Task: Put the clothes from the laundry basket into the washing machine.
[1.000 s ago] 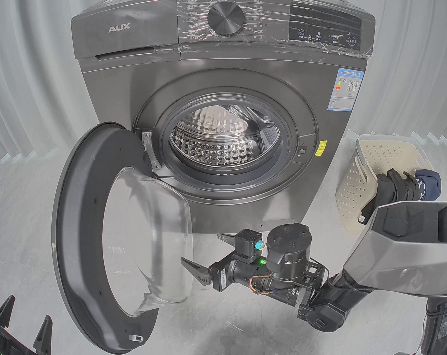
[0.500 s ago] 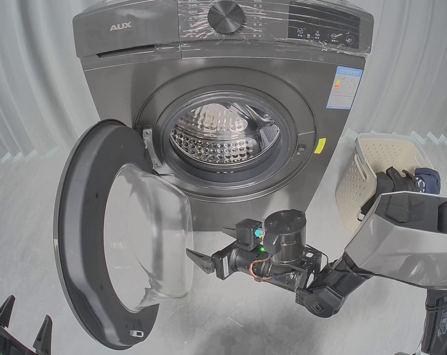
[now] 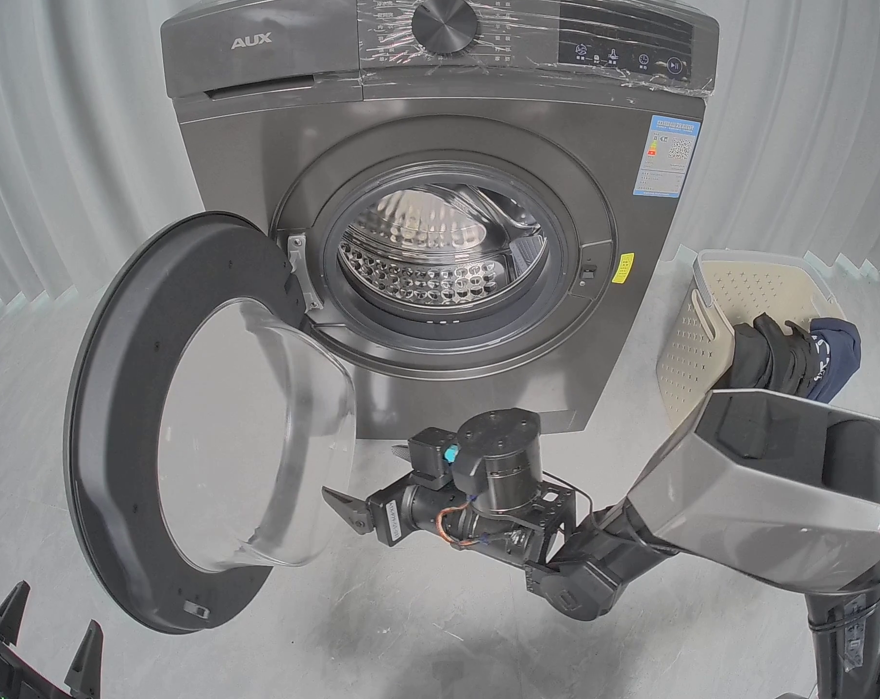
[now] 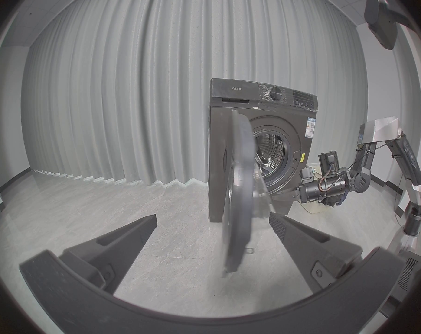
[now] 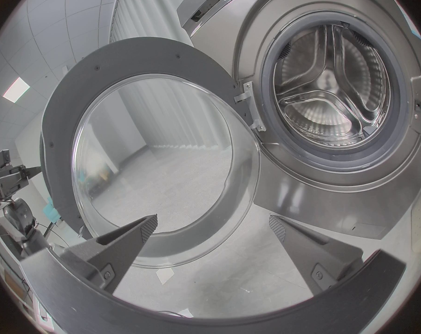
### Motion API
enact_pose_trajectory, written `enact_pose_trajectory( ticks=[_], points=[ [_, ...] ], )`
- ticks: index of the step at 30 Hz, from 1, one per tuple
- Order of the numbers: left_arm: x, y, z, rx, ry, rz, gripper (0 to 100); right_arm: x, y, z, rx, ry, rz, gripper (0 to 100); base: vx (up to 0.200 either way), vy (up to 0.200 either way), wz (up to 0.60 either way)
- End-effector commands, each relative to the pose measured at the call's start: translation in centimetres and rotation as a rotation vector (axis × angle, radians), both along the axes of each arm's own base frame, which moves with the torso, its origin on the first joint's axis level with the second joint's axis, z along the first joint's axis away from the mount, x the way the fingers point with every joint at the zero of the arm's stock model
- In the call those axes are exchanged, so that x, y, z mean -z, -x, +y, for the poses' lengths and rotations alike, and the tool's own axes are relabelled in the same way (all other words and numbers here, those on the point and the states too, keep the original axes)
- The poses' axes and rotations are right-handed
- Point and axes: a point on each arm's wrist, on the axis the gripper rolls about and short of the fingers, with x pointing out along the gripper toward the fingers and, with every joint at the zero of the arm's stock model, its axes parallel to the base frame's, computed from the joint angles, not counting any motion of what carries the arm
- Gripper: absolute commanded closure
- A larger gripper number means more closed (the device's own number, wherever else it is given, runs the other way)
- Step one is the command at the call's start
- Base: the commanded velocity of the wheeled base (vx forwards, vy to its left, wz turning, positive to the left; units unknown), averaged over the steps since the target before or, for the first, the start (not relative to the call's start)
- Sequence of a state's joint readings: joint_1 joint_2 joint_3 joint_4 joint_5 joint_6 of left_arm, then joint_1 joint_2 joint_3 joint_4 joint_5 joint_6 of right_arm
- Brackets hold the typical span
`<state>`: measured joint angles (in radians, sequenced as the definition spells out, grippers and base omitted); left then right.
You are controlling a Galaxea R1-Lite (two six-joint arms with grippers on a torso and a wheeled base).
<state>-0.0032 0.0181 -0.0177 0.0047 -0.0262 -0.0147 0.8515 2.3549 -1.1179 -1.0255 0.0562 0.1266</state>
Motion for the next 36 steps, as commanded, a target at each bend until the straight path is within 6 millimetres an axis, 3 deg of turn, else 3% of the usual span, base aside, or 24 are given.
enact_pose_trajectory(
  ticks=[1, 6, 16, 29, 36],
  points=[
    [0.5, 0.0, 0.0, 0.0, 0.001, 0.0, 0, 0.4, 0.2, 2.7, -0.037, -0.021, -0.014, 0, 0.0, 0.0, 0.0],
    [0.5, 0.0, 0.0, 0.0, 0.001, -0.002, 0, -1.0, -0.5, 2.8, -0.008, -0.064, -0.042, 0, 0.0, 0.0, 0.0],
    [0.4, 0.0, 0.0, 0.0, 0.001, -0.002, 0, -0.7, -1.5, 2.7, 0.049, -0.045, -0.036, 0, 0.0, 0.0, 0.0],
    [0.4, 0.0, 0.0, 0.0, 0.001, -0.002, 0, 0.8, -3.4, 5.5, 0.125, -0.027, -0.014, 0, 0.0, 0.0, 0.0],
    [0.4, 0.0, 0.0, 0.0, 0.001, -0.002, 0, -0.2, -3.7, 5.9, 0.141, -0.078, -0.017, 0, 0.0, 0.0, 0.0]
  ],
)
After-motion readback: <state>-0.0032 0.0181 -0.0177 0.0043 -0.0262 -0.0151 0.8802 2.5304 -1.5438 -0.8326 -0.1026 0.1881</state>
